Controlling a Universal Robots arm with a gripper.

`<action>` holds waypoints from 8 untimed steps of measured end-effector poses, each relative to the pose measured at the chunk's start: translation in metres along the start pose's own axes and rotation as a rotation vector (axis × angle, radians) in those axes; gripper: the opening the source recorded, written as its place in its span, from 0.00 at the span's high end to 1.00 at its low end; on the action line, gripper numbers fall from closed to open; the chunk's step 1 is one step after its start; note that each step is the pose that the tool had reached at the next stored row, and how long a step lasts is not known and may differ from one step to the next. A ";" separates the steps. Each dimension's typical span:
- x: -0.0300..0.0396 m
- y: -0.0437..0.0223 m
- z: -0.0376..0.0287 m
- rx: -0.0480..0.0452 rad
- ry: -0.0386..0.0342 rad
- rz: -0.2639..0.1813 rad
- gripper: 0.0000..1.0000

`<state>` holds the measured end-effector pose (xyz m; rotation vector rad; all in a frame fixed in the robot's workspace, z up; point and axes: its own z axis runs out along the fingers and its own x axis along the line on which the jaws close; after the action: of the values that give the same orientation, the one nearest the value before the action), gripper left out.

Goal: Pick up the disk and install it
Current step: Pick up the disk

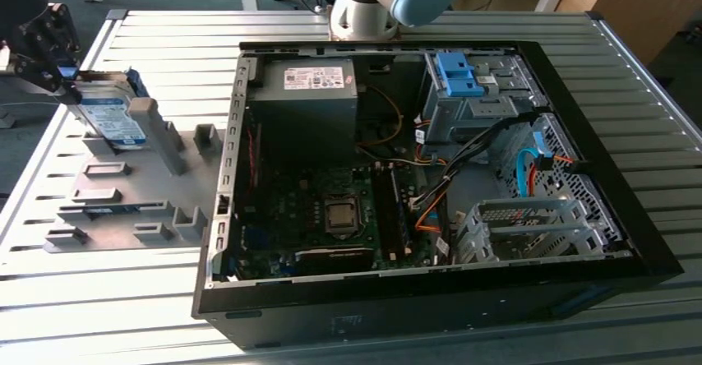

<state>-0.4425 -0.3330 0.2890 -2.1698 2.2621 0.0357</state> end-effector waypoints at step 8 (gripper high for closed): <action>0.0000 0.0000 0.0001 0.0000 0.0000 0.000 0.63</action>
<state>-0.4425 -0.3330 0.2889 -2.1698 2.2621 0.0357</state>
